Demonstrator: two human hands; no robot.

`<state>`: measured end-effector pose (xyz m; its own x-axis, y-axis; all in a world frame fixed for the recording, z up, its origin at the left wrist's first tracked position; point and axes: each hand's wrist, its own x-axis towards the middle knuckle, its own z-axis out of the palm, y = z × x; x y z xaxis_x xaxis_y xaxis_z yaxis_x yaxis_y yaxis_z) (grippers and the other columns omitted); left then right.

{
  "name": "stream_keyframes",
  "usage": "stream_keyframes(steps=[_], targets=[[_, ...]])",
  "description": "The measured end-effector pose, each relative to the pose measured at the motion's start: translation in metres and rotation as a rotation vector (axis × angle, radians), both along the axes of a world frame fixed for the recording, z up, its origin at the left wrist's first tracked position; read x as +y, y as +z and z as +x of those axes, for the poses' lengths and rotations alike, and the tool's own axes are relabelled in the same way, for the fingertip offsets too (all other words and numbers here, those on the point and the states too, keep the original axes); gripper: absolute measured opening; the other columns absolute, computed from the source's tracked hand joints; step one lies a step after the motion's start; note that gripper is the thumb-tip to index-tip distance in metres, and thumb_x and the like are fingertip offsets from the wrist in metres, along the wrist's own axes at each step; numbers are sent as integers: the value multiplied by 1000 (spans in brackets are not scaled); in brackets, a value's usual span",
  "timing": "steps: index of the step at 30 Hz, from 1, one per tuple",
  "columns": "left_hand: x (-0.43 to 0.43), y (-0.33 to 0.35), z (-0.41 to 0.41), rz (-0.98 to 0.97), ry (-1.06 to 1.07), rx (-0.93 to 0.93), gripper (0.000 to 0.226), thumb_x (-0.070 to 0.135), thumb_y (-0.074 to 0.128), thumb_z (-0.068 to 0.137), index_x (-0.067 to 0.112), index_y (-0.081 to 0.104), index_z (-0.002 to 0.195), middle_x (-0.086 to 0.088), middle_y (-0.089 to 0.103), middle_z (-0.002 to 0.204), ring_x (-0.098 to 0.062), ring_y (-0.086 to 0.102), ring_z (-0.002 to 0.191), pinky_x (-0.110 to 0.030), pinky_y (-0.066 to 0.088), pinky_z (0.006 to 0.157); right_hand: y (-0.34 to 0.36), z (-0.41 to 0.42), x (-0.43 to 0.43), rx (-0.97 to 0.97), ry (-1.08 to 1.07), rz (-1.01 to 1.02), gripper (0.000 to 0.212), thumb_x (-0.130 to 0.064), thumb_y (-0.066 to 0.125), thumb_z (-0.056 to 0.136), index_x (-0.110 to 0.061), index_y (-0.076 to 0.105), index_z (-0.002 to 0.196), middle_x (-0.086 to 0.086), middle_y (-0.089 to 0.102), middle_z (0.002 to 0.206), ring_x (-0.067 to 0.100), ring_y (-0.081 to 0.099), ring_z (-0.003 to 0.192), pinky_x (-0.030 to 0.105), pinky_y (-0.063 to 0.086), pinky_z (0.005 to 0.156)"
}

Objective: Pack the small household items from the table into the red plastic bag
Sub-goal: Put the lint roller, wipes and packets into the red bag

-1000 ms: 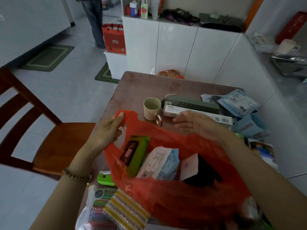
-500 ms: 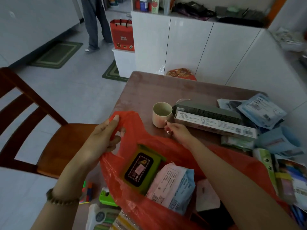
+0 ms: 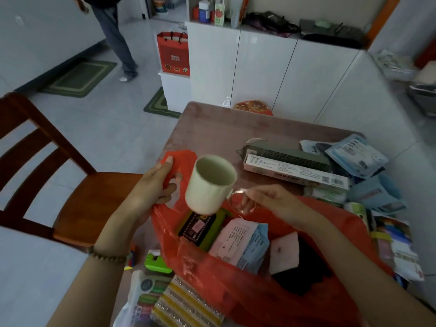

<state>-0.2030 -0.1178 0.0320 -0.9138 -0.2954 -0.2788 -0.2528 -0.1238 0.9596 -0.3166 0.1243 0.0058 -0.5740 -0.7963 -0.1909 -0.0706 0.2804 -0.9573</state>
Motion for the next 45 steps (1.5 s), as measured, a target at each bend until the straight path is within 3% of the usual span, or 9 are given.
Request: stream_keyframes(steps=[4, 12, 16, 21, 25, 30, 32, 37, 45], targets=[[6, -2, 2, -30, -36, 20, 43, 42, 33, 99, 14, 50, 71, -9, 35, 66, -6, 19, 41, -16, 16, 37, -20, 16, -6, 38, 110, 173, 24, -32, 57, 91, -15, 74, 90, 3, 75, 84, 18, 69, 79, 25, 52, 75], [20, 1, -16, -8, -100, 35, 45, 43, 31, 99, 14, 46, 68, 11, 35, 44, -2, 21, 35, -14, 16, 35, -17, 1, 18, 101, -19, 213, 27, -35, 54, 92, -20, 73, 104, -8, 73, 102, 0, 65, 99, 19, 48, 90], [18, 3, -41, -54, -109, 27, 42, 41, 30, 100, 13, 45, 72, 11, 39, 41, -3, 23, 35, -14, 17, 35, -4, -33, 31, 136, -169, 133, 25, -26, 65, 85, -20, 68, 109, -9, 69, 110, 0, 63, 103, 10, 47, 84], [7, -2, -71, -88, -90, 11, 43, 41, 32, 100, 12, 46, 71, 9, 37, 40, -2, 23, 34, -13, 19, 33, -21, -110, 39, 322, -309, 340, 67, -45, 74, 73, -37, 43, 132, -12, 44, 134, 7, 42, 123, 28, 39, 100], [1, -13, -93, -94, -101, 0, 47, 44, 35, 98, 12, 48, 66, 5, 31, 46, -3, 21, 35, -13, 20, 32, -57, -165, 34, 383, -235, 532, 107, -55, 77, 63, -30, 17, 147, 0, 18, 155, 21, 24, 140, 40, 28, 112], [-1, -23, -100, -60, -124, -16, 48, 44, 33, 97, 11, 46, 64, 9, 32, 42, -3, 19, 35, -13, 19, 33, -95, -208, 24, 600, -89, 864, 129, -58, 80, 58, -24, -5, 150, 8, -2, 159, 30, -2, 147, 49, 2, 119], [-3, -27, -100, -72, -112, -18, 49, 45, 33, 96, 11, 46, 64, 8, 30, 43, -4, 18, 36, -14, 17, 33, -102, -218, 24, 668, -61, 947, 130, -58, 78, 59, -23, -8, 150, 11, 4, 157, 32, 2, 145, 49, 0, 117], [0, -28, -102, -77, -124, -14, 49, 45, 31, 97, 10, 45, 65, 8, 31, 41, -5, 17, 36, -14, 19, 33, -100, -223, 10, 808, 37, 1056, 112, -48, 79, 63, -10, 11, 144, 15, 29, 141, 31, 31, 130, 38, 25, 109], [8, -11, -89, -55, -97, -25, 46, 42, 30, 98, 9, 43, 69, 6, 37, 39, -2, 21, 35, -12, 21, 32, -59, -198, 11, 868, -149, 744, 105, -54, 78, 58, -15, 23, 139, 13, 41, 133, 29, 43, 118, 41, 38, 101]])
